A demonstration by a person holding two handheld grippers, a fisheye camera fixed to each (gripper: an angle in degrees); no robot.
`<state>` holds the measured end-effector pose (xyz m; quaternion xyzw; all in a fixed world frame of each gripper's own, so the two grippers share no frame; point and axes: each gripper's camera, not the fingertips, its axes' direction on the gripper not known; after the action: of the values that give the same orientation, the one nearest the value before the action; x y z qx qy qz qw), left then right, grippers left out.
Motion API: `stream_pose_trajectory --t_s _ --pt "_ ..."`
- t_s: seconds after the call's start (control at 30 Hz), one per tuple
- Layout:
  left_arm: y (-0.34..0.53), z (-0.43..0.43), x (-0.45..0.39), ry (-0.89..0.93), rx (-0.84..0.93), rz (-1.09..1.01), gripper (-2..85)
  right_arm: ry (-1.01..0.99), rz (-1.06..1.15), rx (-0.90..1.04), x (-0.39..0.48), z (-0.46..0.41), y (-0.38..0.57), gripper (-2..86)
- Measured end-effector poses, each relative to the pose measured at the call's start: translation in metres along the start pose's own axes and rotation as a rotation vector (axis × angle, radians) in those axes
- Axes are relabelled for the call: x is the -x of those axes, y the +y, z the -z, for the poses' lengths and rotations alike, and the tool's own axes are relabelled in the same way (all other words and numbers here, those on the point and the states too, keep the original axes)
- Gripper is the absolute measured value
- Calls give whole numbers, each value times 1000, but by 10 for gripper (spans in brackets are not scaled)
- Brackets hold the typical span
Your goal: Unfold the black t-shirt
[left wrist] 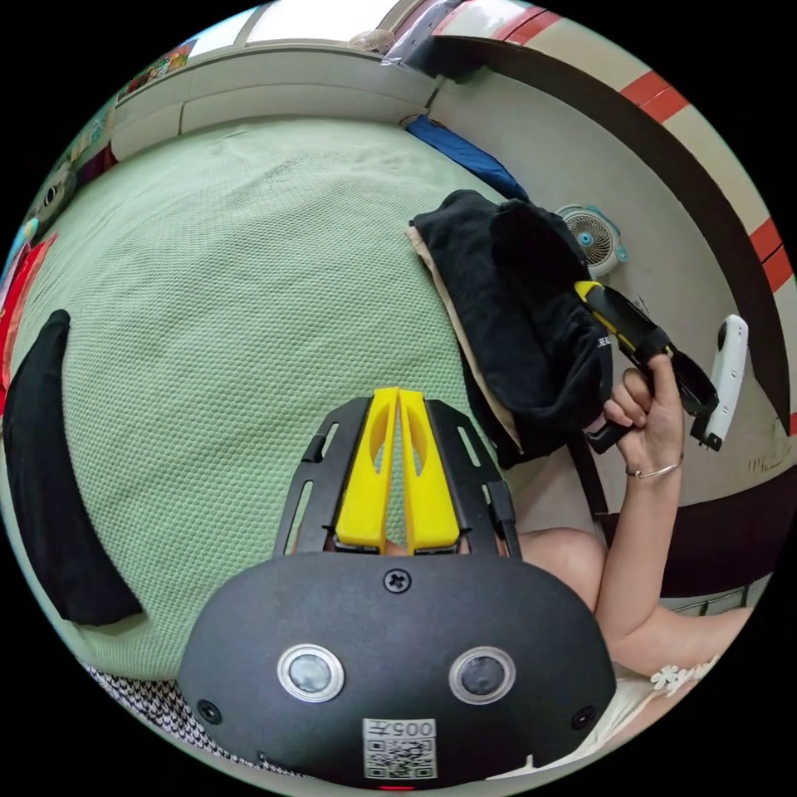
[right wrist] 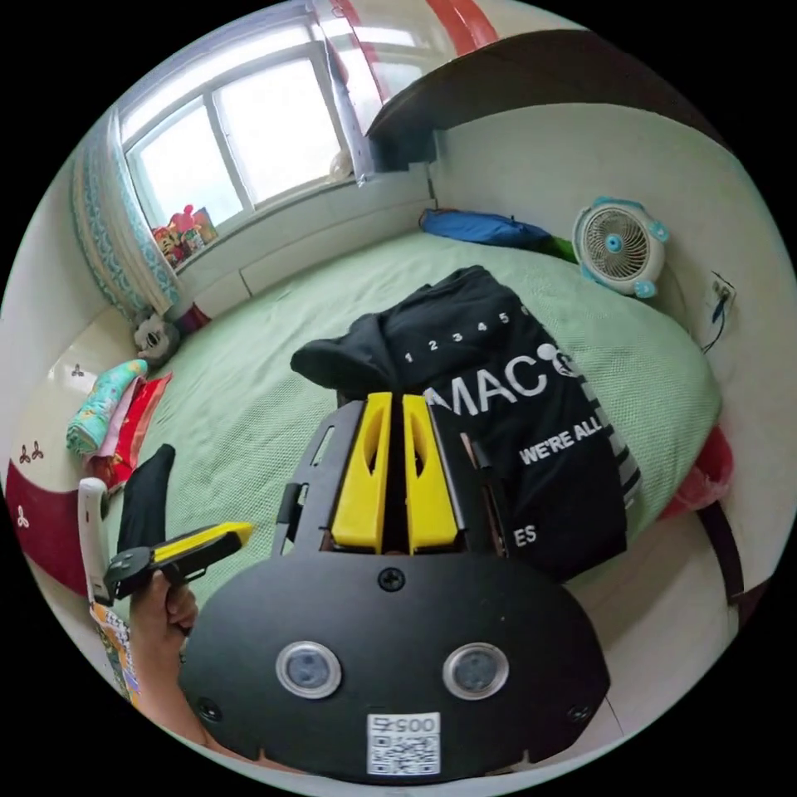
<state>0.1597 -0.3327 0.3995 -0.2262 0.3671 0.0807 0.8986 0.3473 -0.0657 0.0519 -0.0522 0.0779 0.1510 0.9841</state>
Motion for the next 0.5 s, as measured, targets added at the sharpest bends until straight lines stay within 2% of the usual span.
stream_pose_trajectory --t_s 0.07,0.13,0.3,0.5 --pt "-2 -4 -2 -27 8 -9 -6 -100 84 58 10 -6 -3 75" --pt "-4 -8 -4 -63 14 -22 -7 -118 142 78 21 -7 -4 109" --pt "-6 -13 -2 -61 10 -14 -7 -14 322 56 55 2 0 140" --pt "-8 -17 -2 -86 -4 -27 -6 81 621 272 112 -18 18 163"
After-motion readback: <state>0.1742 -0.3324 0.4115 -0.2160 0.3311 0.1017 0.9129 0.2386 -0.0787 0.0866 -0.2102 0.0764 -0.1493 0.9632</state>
